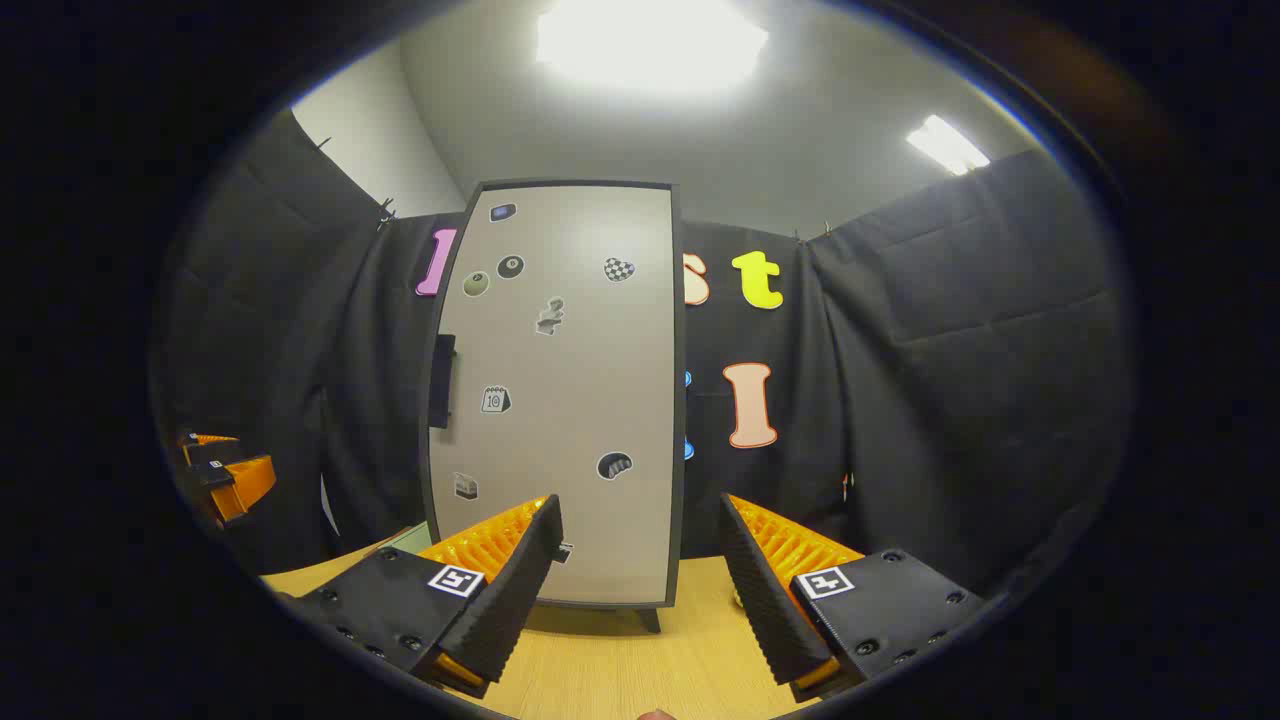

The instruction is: Open the cabinet door with the right hand, grasp the bottle in the cabinet with the left hand and place it on the coaster, then close the cabinet door with the right hand.

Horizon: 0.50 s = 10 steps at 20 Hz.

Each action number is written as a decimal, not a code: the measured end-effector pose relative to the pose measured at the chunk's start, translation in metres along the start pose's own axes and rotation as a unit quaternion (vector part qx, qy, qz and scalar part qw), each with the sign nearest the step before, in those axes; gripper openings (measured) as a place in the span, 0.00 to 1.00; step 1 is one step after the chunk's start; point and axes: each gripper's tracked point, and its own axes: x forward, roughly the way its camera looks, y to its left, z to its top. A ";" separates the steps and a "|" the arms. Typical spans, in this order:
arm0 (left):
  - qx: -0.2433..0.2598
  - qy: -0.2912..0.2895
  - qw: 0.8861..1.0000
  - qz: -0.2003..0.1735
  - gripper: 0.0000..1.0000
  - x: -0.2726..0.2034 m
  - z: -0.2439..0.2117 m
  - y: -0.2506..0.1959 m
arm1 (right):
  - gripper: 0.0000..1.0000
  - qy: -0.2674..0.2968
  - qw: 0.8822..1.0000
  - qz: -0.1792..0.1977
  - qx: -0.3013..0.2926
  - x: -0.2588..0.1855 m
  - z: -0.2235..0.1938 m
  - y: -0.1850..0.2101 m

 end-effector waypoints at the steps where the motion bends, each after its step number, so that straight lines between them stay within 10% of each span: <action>1: 0.001 -0.001 1.000 0.000 0.78 0.000 0.001 0.000 | 0.97 0.000 1.000 0.000 0.001 0.001 -0.001 0.001; 10: 0.012 0.004 1.000 -0.001 0.78 0.002 -0.002 -0.002 | 0.97 0.016 1.000 -0.004 0.004 0.005 -0.010 -0.002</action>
